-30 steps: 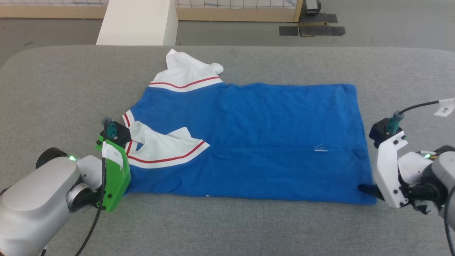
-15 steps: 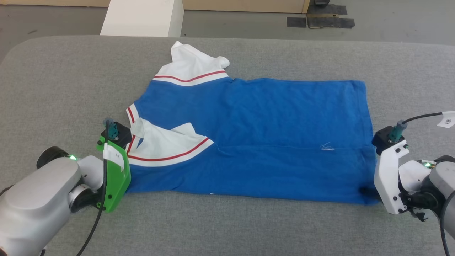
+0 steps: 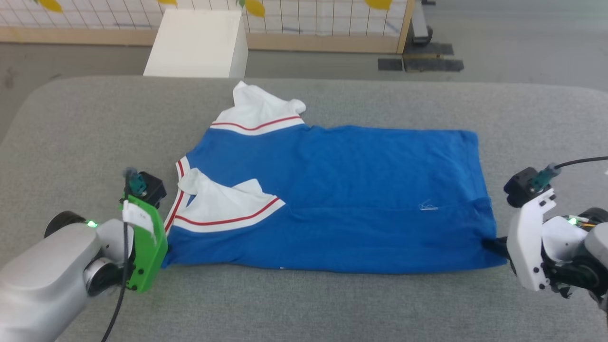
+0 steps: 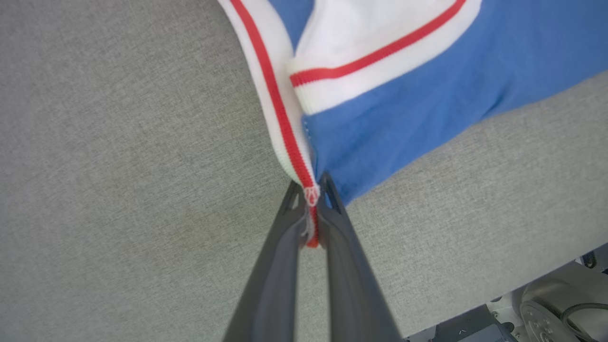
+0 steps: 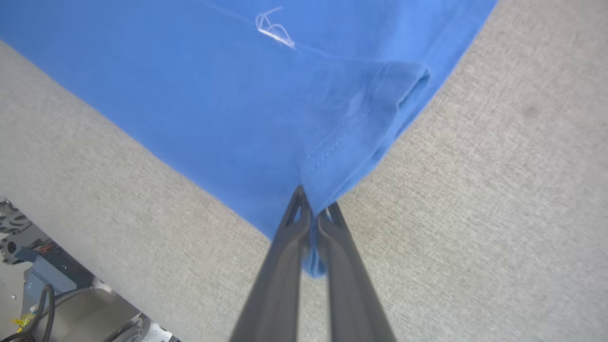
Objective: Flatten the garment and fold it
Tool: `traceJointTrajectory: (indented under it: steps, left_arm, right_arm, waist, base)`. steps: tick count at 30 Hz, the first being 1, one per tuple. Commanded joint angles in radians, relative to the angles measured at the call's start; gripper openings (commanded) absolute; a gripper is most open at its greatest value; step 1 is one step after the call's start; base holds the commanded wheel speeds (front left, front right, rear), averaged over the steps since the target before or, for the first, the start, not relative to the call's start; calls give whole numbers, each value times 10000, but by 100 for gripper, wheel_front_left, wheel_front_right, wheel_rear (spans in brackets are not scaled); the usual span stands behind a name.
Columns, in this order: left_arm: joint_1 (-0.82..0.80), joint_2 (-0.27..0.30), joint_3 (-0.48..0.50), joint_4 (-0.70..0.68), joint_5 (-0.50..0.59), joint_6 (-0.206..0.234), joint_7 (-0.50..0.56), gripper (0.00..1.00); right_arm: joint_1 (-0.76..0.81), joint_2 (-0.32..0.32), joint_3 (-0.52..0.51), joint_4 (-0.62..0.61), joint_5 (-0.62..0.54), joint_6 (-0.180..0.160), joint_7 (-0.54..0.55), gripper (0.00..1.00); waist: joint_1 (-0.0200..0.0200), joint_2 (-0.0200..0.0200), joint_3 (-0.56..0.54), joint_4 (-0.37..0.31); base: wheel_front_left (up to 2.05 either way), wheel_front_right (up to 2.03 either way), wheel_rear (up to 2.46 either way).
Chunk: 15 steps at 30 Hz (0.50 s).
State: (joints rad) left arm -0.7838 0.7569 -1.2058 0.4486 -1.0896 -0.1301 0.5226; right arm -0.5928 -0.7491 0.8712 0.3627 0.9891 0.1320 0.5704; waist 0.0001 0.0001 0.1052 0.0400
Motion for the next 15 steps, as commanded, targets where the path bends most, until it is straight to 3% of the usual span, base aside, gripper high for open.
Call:
traceJointTrajectory:
  steps: [1, 9, 15]
  left_arm:
    - [218, 176, 37, -44, -90, -6, -107, 0]
    - [1026, 1144, -201, -1197, -191, -4, -158, 0]
    - [1884, 1392, -337, -1988, -321, 275, -303, 0]
  right_arm:
    - [125, -137, -47, -181, 88, -13, -127, 0]
    - [838, -1194, -143, -1526, 274, -13, -288, 0]
    - [1989, -1785, -240, -2130, 358, -13, -256, 0]
  waist:
    - [-1, -1, -385, -73]
    - [-1, -1, -926, -109]
    - [-1, -1, -1057, -13]
  base:
    - [0, 0, 0]
    - [0, 0, 0]
    - [0, 0, 0]
